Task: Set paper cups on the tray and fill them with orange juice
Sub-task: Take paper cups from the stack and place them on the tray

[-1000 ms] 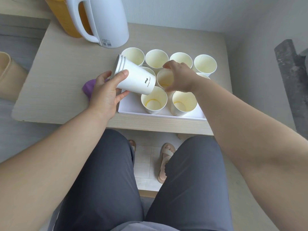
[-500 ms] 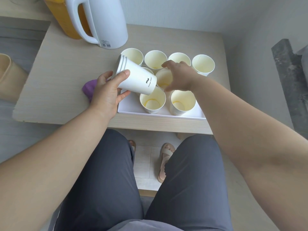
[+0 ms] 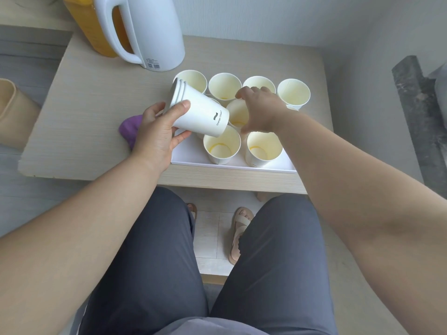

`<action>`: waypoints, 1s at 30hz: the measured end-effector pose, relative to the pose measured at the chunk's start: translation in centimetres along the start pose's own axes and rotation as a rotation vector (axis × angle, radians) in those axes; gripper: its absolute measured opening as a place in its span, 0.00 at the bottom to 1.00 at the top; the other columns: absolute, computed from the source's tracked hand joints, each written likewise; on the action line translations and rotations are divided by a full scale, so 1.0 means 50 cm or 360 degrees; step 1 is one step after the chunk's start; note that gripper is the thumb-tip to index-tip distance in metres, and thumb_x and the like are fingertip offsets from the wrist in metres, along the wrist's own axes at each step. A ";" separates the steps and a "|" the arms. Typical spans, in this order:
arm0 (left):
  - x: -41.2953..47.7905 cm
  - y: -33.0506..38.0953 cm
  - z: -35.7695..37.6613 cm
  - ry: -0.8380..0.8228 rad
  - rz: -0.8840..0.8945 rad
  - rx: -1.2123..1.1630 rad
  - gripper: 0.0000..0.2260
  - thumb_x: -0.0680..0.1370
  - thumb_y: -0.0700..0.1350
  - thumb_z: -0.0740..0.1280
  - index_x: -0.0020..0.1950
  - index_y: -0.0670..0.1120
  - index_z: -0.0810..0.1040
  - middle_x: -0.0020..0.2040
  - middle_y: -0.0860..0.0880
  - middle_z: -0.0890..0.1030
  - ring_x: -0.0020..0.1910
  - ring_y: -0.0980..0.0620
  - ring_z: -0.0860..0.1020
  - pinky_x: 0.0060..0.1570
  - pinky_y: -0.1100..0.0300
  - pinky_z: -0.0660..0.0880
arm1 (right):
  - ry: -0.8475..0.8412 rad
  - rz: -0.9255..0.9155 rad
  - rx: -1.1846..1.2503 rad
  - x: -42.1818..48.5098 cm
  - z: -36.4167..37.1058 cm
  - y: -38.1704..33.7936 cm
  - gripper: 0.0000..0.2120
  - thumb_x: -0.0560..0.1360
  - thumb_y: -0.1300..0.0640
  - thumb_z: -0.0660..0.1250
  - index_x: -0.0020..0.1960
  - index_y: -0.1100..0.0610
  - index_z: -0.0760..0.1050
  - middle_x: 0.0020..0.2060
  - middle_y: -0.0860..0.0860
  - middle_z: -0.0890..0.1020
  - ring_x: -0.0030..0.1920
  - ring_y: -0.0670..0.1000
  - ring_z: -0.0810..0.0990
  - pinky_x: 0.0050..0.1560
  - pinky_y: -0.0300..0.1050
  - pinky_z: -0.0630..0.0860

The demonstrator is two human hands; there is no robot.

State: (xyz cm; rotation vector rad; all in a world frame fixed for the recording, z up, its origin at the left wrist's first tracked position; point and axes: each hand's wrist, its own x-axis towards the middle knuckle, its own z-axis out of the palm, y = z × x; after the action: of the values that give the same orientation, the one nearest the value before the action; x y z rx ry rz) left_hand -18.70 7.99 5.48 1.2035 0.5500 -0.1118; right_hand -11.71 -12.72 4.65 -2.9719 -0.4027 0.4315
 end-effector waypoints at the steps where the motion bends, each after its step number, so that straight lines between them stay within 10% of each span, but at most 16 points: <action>1: 0.001 -0.001 0.000 0.0007 0.0002 0.0004 0.30 0.73 0.42 0.73 0.73 0.41 0.65 0.67 0.43 0.73 0.58 0.48 0.79 0.52 0.52 0.81 | -0.0013 -0.0009 -0.0010 0.001 -0.002 0.000 0.40 0.66 0.50 0.75 0.72 0.54 0.61 0.64 0.55 0.71 0.64 0.58 0.68 0.60 0.52 0.70; 12: -0.005 0.005 0.005 -0.0014 0.0006 0.0026 0.40 0.63 0.48 0.75 0.72 0.42 0.66 0.67 0.44 0.73 0.59 0.48 0.79 0.49 0.54 0.81 | -0.0078 -0.0008 0.0088 -0.004 -0.012 0.003 0.38 0.67 0.52 0.74 0.73 0.53 0.61 0.67 0.54 0.69 0.66 0.57 0.66 0.63 0.52 0.68; 19: -0.015 0.027 0.042 -0.0113 0.0169 0.0203 0.12 0.74 0.40 0.71 0.54 0.49 0.74 0.51 0.53 0.79 0.49 0.56 0.80 0.49 0.55 0.80 | -0.0188 -0.0143 0.1303 -0.049 -0.081 -0.050 0.33 0.71 0.56 0.73 0.72 0.53 0.62 0.64 0.48 0.71 0.57 0.44 0.71 0.56 0.34 0.69; 25: 0.001 0.069 0.052 -0.0261 0.0303 0.0300 0.26 0.69 0.45 0.74 0.64 0.47 0.70 0.55 0.53 0.79 0.51 0.57 0.81 0.49 0.57 0.80 | 0.0072 -0.0249 0.1055 -0.004 -0.084 -0.099 0.39 0.64 0.52 0.79 0.71 0.55 0.64 0.61 0.49 0.74 0.60 0.49 0.73 0.58 0.41 0.71; 30: 0.104 0.122 0.019 -0.0212 0.0130 0.0211 0.16 0.77 0.54 0.67 0.62 0.51 0.72 0.60 0.49 0.76 0.60 0.48 0.75 0.58 0.51 0.76 | -0.0047 -0.0103 0.1886 0.052 -0.099 -0.074 0.36 0.59 0.52 0.78 0.65 0.57 0.71 0.56 0.52 0.80 0.57 0.51 0.79 0.52 0.43 0.77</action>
State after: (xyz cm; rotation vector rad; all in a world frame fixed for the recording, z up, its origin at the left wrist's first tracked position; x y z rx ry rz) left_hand -11.65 10.45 8.51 1.3356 0.3807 -0.1596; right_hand -8.77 -8.81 9.22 -1.7993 -0.1426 0.4736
